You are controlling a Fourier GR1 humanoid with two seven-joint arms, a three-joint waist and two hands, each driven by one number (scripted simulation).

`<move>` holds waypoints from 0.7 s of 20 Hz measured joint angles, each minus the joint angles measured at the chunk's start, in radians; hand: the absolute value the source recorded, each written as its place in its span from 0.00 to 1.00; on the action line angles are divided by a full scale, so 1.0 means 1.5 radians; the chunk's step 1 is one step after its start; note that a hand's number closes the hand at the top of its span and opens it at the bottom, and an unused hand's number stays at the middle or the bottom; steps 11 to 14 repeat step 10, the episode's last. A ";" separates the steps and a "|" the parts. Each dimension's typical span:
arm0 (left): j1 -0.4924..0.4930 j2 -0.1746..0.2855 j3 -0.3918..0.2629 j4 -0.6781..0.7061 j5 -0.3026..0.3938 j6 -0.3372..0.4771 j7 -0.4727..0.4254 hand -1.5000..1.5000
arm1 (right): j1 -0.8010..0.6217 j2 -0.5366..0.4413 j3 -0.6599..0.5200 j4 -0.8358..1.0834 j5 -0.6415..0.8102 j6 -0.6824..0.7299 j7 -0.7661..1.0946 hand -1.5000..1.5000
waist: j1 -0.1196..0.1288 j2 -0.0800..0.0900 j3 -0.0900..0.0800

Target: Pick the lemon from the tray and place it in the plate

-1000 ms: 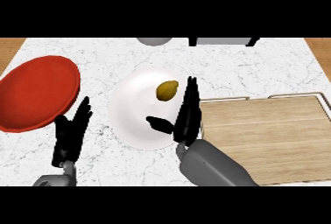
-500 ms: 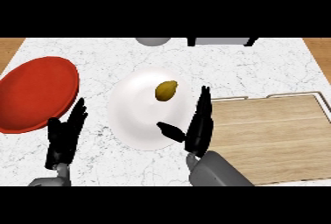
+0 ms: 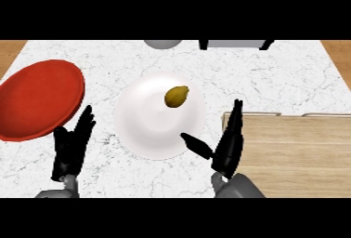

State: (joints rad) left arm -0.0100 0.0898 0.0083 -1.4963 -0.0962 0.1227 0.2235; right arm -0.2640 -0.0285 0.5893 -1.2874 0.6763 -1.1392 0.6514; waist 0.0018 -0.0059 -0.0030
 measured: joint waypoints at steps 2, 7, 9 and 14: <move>0.001 -0.002 0.002 0.003 0.003 -0.002 -0.005 0.50 | 0.031 0.001 -0.010 -0.025 0.028 0.005 0.006 0.00 | -0.001 -0.001 -0.001; -0.006 0.003 0.004 0.008 -0.003 -0.007 0.000 0.50 | 0.067 0.011 -0.041 -0.045 0.055 0.013 0.001 0.00 | 0.001 -0.001 -0.001; -0.007 -0.007 -0.002 0.013 -0.011 0.002 -0.001 0.50 | 0.073 0.014 -0.054 -0.051 0.054 0.018 -0.006 0.00 | 0.001 -0.001 -0.002; -0.015 -0.006 0.002 0.020 -0.010 0.002 -0.004 0.50 | 0.076 0.012 -0.060 -0.054 0.049 0.022 -0.008 0.00 | 0.002 -0.001 -0.002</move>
